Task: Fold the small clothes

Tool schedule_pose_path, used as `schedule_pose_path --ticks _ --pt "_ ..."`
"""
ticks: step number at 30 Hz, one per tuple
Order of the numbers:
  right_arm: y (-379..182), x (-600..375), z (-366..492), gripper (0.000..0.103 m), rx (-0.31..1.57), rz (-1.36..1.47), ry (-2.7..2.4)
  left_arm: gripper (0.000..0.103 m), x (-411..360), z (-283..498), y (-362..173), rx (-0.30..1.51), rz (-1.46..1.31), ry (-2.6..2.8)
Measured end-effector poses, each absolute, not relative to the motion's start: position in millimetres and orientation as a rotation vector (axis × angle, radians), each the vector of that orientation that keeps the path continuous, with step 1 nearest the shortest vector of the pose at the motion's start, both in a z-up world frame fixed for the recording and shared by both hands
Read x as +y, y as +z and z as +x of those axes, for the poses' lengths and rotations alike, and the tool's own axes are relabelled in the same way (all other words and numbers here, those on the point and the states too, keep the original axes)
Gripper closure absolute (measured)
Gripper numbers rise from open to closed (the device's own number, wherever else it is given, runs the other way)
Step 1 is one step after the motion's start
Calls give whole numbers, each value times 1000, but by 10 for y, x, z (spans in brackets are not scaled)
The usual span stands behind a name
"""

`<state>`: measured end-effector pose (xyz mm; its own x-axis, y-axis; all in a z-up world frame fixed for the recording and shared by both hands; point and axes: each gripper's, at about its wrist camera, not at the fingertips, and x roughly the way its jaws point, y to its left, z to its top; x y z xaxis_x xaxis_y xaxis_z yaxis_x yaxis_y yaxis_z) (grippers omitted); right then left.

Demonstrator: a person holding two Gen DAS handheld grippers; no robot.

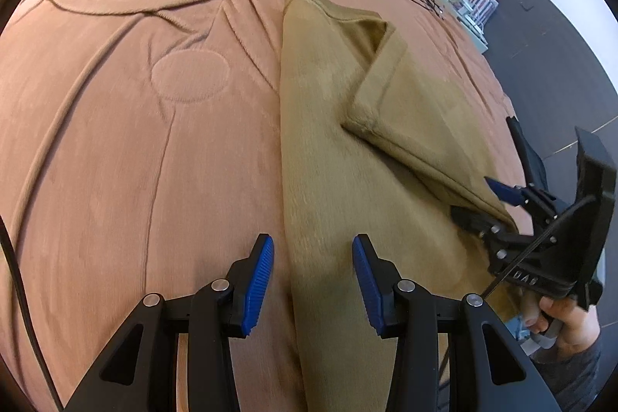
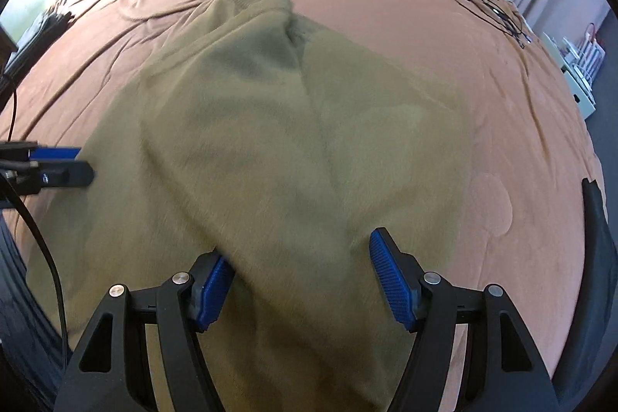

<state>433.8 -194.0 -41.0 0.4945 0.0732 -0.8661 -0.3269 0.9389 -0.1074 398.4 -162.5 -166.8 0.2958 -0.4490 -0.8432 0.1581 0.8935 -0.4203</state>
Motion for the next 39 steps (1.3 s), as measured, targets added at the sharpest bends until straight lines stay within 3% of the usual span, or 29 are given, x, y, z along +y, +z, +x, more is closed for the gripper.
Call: schedule_pose_path --ticks 13,26,31,39 --pt "-487 -2824 4758 37 1029 -61 59 64 -1601 4076 -1747 1234 -280 -438" --pt "-299 -2958 4773 37 963 96 190 64 -1481 4249 -1636 1204 -330 -444" --pt "-386 -3140 5033 52 959 257 283 64 -1490 4402 -1598 1187 -343 -447" --pt "-740 -3482 5503 52 990 427 358 64 -1553 4672 -1604 1182 -359 -477"
